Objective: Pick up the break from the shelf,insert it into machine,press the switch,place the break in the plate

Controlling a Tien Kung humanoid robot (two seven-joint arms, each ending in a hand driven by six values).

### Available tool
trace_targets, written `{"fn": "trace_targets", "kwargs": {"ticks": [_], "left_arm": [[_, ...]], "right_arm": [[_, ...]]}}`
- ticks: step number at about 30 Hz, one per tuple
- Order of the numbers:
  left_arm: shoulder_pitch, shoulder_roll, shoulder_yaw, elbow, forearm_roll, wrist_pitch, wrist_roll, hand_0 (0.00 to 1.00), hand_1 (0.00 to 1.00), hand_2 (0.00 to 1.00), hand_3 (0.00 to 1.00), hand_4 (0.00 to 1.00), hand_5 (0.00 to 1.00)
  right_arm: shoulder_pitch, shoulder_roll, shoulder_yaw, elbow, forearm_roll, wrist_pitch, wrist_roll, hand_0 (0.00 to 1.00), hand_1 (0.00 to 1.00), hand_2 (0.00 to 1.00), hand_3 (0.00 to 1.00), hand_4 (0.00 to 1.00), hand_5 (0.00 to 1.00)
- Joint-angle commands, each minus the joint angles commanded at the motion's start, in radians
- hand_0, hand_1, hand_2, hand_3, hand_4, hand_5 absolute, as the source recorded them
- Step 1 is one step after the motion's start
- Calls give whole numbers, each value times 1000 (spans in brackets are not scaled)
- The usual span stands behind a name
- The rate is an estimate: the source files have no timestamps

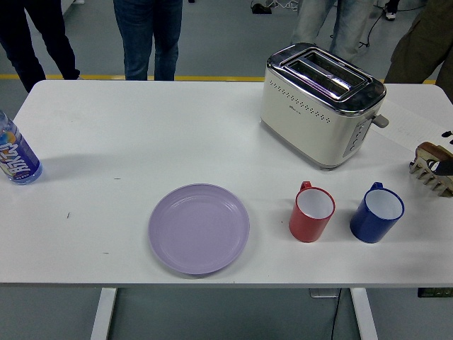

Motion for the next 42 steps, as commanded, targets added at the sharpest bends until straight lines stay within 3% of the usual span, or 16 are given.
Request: {"fn": "trace_targets", "kwargs": {"ticks": [4, 5, 10, 11, 16, 17, 22, 23, 28, 29, 34, 35, 40, 41, 42], "left_arm": [[-1, 0, 1, 0, -1, 0, 0, 629, 489, 476, 540, 323, 813], [-1, 0, 1, 0, -2, 0, 0, 629, 489, 476, 540, 326, 814], [-1, 0, 2, 0, -3, 1, 0, 629, 489, 476, 540, 326, 814], [-1, 0, 1, 0, -2, 1, 0, 630, 488, 476, 540, 325, 813], [0, 0, 1, 0, -1, 0, 1, 630, 488, 476, 540, 325, 813], [-1, 0, 1, 0, -1, 0, 1, 629, 489, 476, 540, 326, 814], [-2, 0, -1, 0, 1, 0, 1, 629, 489, 476, 540, 326, 814], [-2, 0, -1, 0, 1, 0, 1, 630, 489, 476, 540, 327, 815], [0, -1, -2, 0, 0, 1, 1, 630, 489, 476, 540, 327, 815], [0, -1, -3, 0, 2, 1, 2, 630, 489, 476, 539, 327, 815], [3, -1, -7, 0, 9, 0, 3, 630, 489, 476, 539, 327, 815], [4, -1, -8, 0, 10, 0, 4, 630, 488, 475, 539, 327, 816], [7, -1, -12, 0, 17, -1, 5, 630, 488, 475, 539, 327, 816], [8, -1, -13, 0, 17, -1, 5, 629, 488, 475, 539, 328, 817], [8, -1, -14, 0, 19, -1, 5, 629, 488, 475, 539, 328, 817]], "right_arm": [[11, -3, -15, 1, -9, -1, -11, 667, 641, 700, 760, 752, 214], [13, -3, -19, 2, -14, 1, -14, 558, 572, 662, 723, 739, 212], [17, -5, -32, 0, -24, 8, -27, 558, 572, 662, 723, 739, 212], [17, -6, -33, 0, -25, 8, -27, 456, 482, 604, 676, 727, 212], [21, -9, -46, 1, -38, 1, -31, 456, 482, 604, 676, 727, 212], [23, -10, -48, 2, -41, -1, -32, 327, 406, 560, 622, 715, 213], [25, -12, -55, 2, -44, -9, -32, 327, 406, 560, 622, 715, 213], [25, -12, -56, 2, -44, -10, -32, 251, 342, 519, 597, 686, 207], [25, -12, -64, 3, -47, -19, -36, 251, 342, 519, 597, 686, 207], [26, -12, -68, 3, -49, -19, -37, 196, 299, 486, 552, 637, 155], [27, -13, -74, 4, -54, -18, -40, 196, 299, 486, 552, 637, 155], [27, -15, -76, 4, -56, -17, -39, 163, 273, 473, 524, 576, 72], [28, -20, -81, 6, -61, -17, -34, 163, 273, 473, 524, 576, 72], [28, -20, -82, 6, -62, -18, -33, 137, 274, 463, 520, 529, 2], [29, -21, -83, 6, -63, -17, -32, 137, 274, 463, 520, 529, 2]]}}
